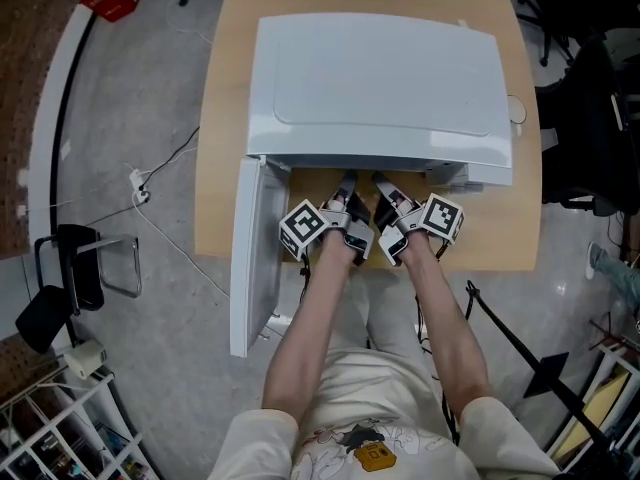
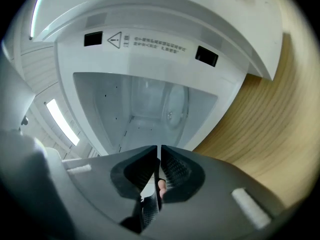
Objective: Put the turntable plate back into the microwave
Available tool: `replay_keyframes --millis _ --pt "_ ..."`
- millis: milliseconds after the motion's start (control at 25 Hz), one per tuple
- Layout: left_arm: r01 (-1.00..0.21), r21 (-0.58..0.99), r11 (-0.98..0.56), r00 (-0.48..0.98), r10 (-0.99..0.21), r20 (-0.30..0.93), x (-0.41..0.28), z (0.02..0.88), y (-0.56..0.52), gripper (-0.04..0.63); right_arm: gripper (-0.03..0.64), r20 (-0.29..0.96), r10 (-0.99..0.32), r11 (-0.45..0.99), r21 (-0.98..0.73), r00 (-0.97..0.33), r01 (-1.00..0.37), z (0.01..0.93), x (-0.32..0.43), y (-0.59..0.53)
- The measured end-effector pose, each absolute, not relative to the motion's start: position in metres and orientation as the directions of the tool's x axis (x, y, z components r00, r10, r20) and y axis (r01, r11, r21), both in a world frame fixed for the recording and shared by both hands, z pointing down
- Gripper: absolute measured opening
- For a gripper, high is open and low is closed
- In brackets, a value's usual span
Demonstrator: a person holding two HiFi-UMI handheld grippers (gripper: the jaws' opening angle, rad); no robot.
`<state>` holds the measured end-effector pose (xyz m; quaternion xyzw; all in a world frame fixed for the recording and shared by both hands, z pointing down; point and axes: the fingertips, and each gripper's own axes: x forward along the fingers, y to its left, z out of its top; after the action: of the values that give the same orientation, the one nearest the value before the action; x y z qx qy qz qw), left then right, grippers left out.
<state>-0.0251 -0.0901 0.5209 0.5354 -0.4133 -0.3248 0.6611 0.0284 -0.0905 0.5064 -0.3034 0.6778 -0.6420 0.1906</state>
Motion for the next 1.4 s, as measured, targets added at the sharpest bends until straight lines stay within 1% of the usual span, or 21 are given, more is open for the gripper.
replay_keyframes --millis 200,320,480,600,720,840,920,1080,1400 --pt "-0.044 0.974 0.224 0.456 -0.863 0.219 -0.025 0.512 -0.071 -0.002 0.025 0.146 -0.662 -0.014 -0.983 -0.736 -0.182 0.493 0.032 -0.079" --pt "-0.118 0.974 0.192 0.485 -0.845 0.225 -0.021 0.495 -0.059 -0.002 0.008 0.135 -0.663 0.015 -0.981 -0.737 -0.193 0.478 0.036 -0.071" --pt "-0.284 0.951 0.125 0.539 -0.799 0.266 -0.009 0.472 -0.039 -0.002 0.008 0.172 -0.675 0.051 -0.959 -0.718 -0.278 0.461 0.043 -0.057" --pt "-0.448 0.893 0.043 0.563 -0.762 0.319 0.001 0.460 -0.022 -0.002 0.006 0.202 -0.697 0.112 -0.917 -0.688 -0.384 0.441 0.048 -0.049" --pt "-0.602 0.795 -0.078 0.576 -0.732 0.364 0.007 0.447 -0.007 -0.002 0.006 0.271 -0.693 0.201 -0.817 -0.668 -0.540 0.429 0.050 -0.037" --pt "-0.687 0.707 -0.166 0.580 -0.712 0.396 0.011 0.436 0.005 -0.001 0.006 0.341 -0.670 0.283 -0.704 -0.660 -0.652 0.425 0.046 -0.026" --pt "-0.718 0.668 -0.196 0.578 -0.703 0.415 0.011 0.433 0.011 -0.001 0.006 0.367 -0.658 0.317 -0.656 -0.657 -0.685 0.425 0.041 -0.020" --pt "-0.755 0.623 -0.207 0.557 -0.704 0.441 0.004 0.431 0.011 0.000 0.006 0.410 -0.635 0.370 -0.584 -0.655 -0.723 0.428 0.027 -0.010" --pt "-0.798 0.563 -0.216 0.528 -0.702 0.479 0.000 0.437 0.010 0.000 0.006 0.449 -0.640 0.386 -0.513 -0.623 -0.767 0.434 0.027 -0.007"
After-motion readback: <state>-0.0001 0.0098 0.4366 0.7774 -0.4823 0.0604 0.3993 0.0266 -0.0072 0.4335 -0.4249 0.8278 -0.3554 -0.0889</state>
